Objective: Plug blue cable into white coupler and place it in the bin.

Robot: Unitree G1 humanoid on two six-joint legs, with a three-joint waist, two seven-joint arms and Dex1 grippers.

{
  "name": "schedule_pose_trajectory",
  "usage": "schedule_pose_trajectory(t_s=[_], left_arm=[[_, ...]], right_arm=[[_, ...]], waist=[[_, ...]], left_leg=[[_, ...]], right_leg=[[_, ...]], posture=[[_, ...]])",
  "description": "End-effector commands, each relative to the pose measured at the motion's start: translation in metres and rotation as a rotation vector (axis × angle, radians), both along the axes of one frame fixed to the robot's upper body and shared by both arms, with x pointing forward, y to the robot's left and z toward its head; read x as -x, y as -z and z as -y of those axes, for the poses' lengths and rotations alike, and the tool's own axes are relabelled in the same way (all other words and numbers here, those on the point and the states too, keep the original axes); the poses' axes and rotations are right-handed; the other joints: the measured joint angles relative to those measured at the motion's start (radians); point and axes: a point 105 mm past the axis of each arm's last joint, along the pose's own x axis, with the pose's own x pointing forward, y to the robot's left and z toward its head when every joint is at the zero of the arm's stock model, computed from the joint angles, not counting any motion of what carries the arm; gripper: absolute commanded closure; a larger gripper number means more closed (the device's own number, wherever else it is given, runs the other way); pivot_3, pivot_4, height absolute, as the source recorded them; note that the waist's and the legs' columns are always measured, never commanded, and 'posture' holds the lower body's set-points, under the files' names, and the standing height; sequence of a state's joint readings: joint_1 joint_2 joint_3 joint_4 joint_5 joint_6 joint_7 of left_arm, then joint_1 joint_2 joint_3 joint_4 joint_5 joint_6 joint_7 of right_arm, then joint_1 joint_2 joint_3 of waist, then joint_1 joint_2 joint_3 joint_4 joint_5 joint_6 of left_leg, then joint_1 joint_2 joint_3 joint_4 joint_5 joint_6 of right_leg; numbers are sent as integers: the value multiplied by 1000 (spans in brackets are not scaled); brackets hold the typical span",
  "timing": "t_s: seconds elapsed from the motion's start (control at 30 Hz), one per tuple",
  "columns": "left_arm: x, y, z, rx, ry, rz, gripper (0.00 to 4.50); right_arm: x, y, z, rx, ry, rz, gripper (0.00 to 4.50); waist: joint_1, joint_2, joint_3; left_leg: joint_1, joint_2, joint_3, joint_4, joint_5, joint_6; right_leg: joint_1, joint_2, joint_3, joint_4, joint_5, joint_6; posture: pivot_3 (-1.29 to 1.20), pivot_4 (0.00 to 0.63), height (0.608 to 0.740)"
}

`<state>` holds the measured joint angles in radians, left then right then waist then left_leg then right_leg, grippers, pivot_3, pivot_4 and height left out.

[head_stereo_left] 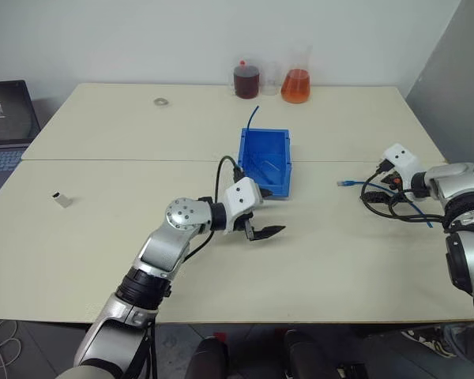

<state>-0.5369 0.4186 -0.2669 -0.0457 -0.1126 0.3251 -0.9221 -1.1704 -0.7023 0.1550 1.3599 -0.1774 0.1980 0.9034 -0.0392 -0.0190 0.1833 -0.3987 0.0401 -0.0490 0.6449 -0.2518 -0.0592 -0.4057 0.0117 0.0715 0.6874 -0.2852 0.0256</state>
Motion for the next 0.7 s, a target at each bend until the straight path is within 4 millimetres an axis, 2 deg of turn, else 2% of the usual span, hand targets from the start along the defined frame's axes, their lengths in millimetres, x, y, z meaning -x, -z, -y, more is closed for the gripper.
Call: schedule_pose_trajectory(t_s=[0.03,0.23,0.57,0.7], left_arm=[[4,-13,-5,33,-16,33,0],[7,-14,-4,47,-25,16,0],[7,-17,-2,52,-16,12,0],[7,-16,-2,50,-17,11,0]], right_arm=[[0,-7,10,-7,56,28,31],[3,-8,25,-108,211,37,31],[15,5,24,-202,222,-71,31],[16,5,21,-229,217,-79,683]], waist=[[0,0,0],[1,0,0],[-1,0,0],[-2,0,0]], left_leg=[[0,0,0,0,0,0],[0,0,0,0,0,0],[0,-1,0,0,0,0],[0,-1,0,0,0,0]], right_leg=[[0,0,0,0,0,0],[0,0,0,1,0,0],[0,0,0,1,0,0],[0,0,0,1,0,0]], posture=[[0,150,740],[0,150,740],[0,150,740],[0,150,740]])
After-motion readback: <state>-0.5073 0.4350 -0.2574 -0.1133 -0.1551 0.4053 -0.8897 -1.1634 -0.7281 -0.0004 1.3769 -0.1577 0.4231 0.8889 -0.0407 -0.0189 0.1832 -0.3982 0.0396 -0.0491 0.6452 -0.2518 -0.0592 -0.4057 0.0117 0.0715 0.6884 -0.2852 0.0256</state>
